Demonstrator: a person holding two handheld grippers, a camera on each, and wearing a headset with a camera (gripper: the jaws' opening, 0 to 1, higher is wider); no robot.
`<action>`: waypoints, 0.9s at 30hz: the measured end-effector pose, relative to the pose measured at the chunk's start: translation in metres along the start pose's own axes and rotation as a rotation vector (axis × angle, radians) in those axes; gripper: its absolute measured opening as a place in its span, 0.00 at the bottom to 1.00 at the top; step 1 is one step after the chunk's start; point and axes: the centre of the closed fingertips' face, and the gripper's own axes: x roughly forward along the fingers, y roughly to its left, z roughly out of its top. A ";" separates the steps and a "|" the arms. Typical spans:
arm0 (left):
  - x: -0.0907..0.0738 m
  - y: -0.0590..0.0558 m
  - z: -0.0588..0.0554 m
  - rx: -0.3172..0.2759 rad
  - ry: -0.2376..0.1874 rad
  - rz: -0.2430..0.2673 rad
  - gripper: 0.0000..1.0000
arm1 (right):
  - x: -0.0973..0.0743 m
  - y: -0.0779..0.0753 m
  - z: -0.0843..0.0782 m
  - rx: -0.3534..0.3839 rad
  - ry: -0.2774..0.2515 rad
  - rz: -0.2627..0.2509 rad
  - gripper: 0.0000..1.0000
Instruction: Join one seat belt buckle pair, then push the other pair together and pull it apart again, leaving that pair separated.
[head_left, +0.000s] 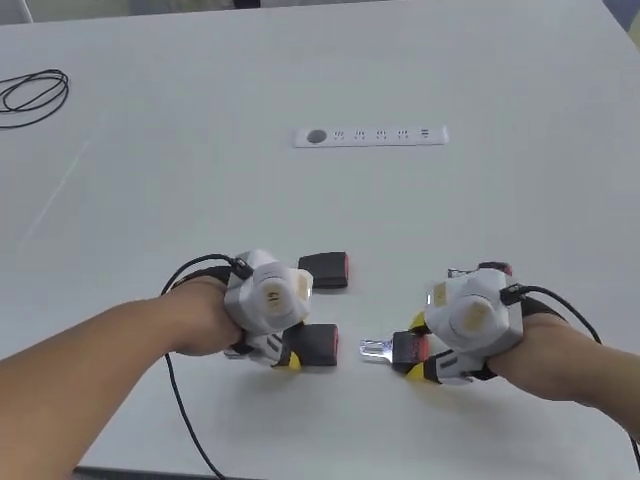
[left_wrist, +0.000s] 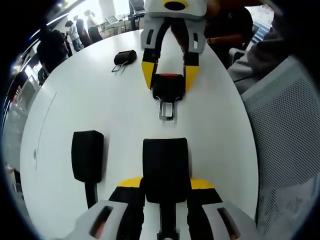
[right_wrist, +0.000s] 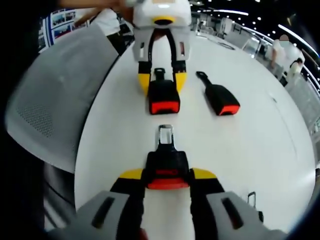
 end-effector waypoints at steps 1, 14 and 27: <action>0.000 0.000 0.000 0.002 0.001 -0.001 0.33 | 0.001 0.000 0.001 -0.004 -0.001 0.002 0.35; 0.000 -0.001 0.000 0.005 -0.001 -0.001 0.33 | 0.013 -0.002 0.017 -0.023 0.004 0.013 0.35; 0.000 0.000 -0.001 0.002 0.007 -0.003 0.33 | 0.016 -0.002 0.021 -0.037 0.015 0.014 0.35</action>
